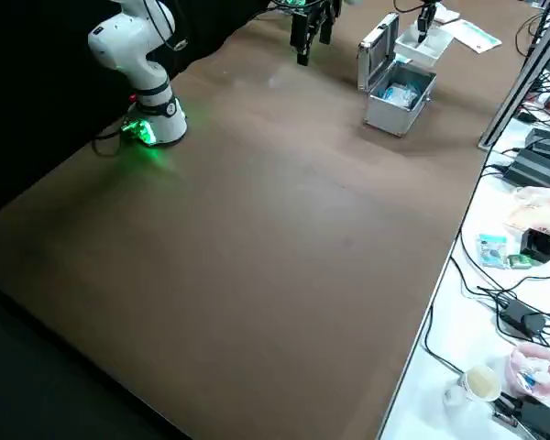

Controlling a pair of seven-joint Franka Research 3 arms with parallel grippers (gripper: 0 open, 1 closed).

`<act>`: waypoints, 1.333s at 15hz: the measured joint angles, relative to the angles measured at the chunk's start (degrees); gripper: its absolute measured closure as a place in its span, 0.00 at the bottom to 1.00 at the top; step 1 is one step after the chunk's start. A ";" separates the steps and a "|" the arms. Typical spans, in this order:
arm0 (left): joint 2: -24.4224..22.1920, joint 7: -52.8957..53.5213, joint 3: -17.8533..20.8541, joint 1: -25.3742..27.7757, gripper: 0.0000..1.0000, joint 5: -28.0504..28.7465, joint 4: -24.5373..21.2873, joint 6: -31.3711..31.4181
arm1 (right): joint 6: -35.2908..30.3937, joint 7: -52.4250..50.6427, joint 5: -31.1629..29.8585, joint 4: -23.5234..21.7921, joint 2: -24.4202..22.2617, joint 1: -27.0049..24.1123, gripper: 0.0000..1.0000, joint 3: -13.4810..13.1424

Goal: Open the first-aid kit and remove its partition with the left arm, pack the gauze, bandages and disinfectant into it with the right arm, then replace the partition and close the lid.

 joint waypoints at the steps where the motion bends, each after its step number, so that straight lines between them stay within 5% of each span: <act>1: 0.14 -0.27 0.04 -0.47 0.97 0.00 -0.08 0.49 | 0.00 0.00 0.00 -0.18 0.00 0.04 0.01 -0.01; 8: 2.58 -4.27 0.91 -3.22 0.97 1.10 1.32 2.16 | 0.67 -0.06 -0.01 -0.33 -0.02 0.44 0.01 -0.01; 14: 6.43 -6.39 7.18 -9.79 0.97 2.36 5.43 3.70 | 0.67 -0.08 -0.03 -0.34 -0.02 0.50 0.01 -0.02; 20: 8.76 -6.96 7.98 -11.54 0.97 2.49 6.70 6.87 | 0.67 -0.09 -0.03 -0.34 -0.02 0.55 0.01 -0.02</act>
